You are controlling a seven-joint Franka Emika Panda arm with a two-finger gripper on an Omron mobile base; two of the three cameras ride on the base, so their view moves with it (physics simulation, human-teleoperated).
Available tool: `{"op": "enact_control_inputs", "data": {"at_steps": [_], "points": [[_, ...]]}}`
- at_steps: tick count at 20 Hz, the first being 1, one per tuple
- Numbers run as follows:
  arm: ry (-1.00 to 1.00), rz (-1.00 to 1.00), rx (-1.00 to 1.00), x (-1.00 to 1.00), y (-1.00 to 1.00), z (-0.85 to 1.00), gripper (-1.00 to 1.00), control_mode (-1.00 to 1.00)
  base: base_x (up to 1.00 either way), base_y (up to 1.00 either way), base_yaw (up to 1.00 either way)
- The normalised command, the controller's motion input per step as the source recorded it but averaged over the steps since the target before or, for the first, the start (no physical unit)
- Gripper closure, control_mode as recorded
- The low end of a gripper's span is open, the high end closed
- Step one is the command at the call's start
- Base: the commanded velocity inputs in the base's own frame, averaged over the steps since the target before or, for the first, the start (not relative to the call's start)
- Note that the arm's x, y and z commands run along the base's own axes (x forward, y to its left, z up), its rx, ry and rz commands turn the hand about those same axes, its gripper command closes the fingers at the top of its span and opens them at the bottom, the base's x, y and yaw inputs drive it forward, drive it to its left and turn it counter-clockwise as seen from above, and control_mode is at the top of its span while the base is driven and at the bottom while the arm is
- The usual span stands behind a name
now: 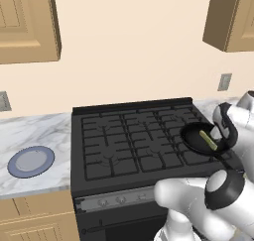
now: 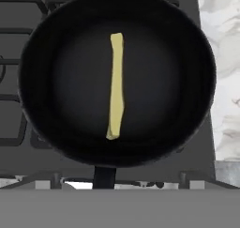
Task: Pick up the butter stick and place it in the pan. Then turn on the burner for the pan.
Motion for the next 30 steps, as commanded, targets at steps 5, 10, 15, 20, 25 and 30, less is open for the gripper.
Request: {"op": "enact_control_inputs", "data": {"at_steps": [5,10,15,20,25,30], "points": [[-0.12,0.00,0.00,-0.39,0.00,0.00,-1.00,-1.00,0.00,0.00,0.00],[-0.20,0.00,0.00,-0.30,-0.02,-0.13,-1.00,-1.00,0.00,0.00,0.00],[-0.23,0.00,0.01,-0.29,-0.12,-0.20,-1.00,-1.00,0.00,0.00,0.00],[-0.25,0.00,0.01,-0.30,-0.04,-0.27,-1.00,-1.00,0.00,0.00,0.00],[-0.23,0.00,0.01,-0.20,-0.01,-0.27,-1.00,-1.00,0.00,0.00,0.00],[-0.24,0.00,0.03,-0.21,-0.09,-0.28,-1.00,-1.00,0.00,0.00,0.00]]}}
